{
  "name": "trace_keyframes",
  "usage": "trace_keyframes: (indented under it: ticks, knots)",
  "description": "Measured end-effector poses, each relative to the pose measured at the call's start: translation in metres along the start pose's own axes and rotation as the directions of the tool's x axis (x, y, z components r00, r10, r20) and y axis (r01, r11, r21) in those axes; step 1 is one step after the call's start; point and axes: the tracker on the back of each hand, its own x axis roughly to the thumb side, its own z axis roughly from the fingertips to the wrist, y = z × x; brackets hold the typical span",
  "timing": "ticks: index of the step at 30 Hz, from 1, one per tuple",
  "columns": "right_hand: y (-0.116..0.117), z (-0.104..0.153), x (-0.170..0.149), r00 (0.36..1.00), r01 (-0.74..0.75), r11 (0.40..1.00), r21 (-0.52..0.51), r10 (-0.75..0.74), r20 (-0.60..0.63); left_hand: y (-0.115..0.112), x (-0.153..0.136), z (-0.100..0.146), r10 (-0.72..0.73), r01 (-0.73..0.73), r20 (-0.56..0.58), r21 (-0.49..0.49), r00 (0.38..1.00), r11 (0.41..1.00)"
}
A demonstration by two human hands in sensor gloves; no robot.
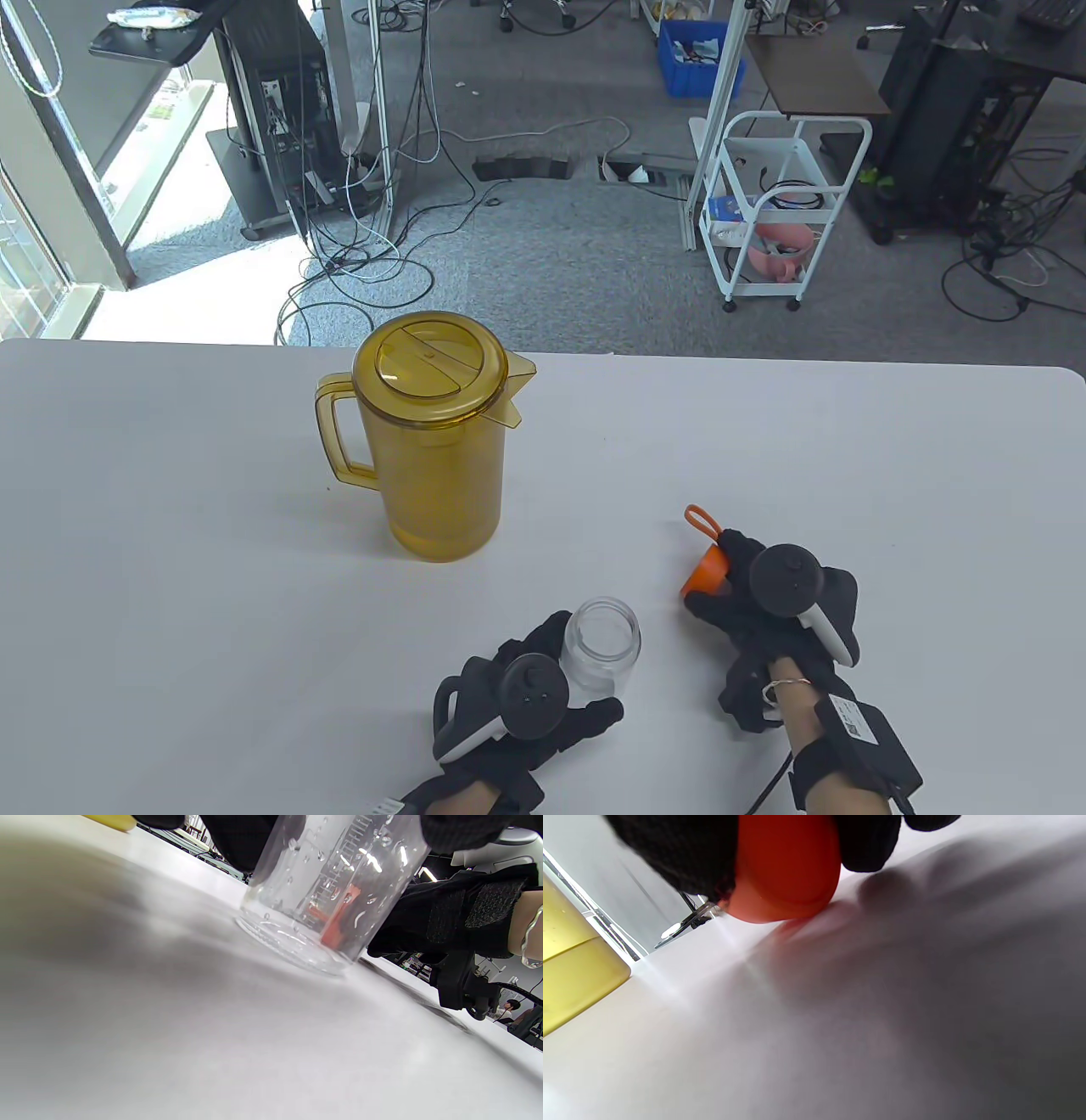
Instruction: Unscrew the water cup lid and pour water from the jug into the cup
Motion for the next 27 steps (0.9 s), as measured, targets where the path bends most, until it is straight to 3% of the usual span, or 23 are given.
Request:
trace_keyframes:
  ticks: [12, 20, 27]
  knots:
    - [-0.007, 0.005, -0.019, 0.994, 0.105, 0.994, 0.026, -0.104, -0.029, 0.000, 0.000, 0.000, 0.000, 0.000, 0.000, 0.000, 1.000, 1.000]
    - [-0.013, 0.012, -0.018, 0.992, -0.079, 0.997, -0.002, 0.078, -0.102, 0.000, 0.000, 0.000, 0.000, 0.000, -0.003, -0.011, 1.000, 1.000]
    - [-0.005, 0.011, -0.016, 0.979, -0.106, 0.992, -0.063, 0.093, -0.182, 0.000, 0.000, 0.000, -0.001, 0.001, -0.004, -0.011, 1.000, 1.000]
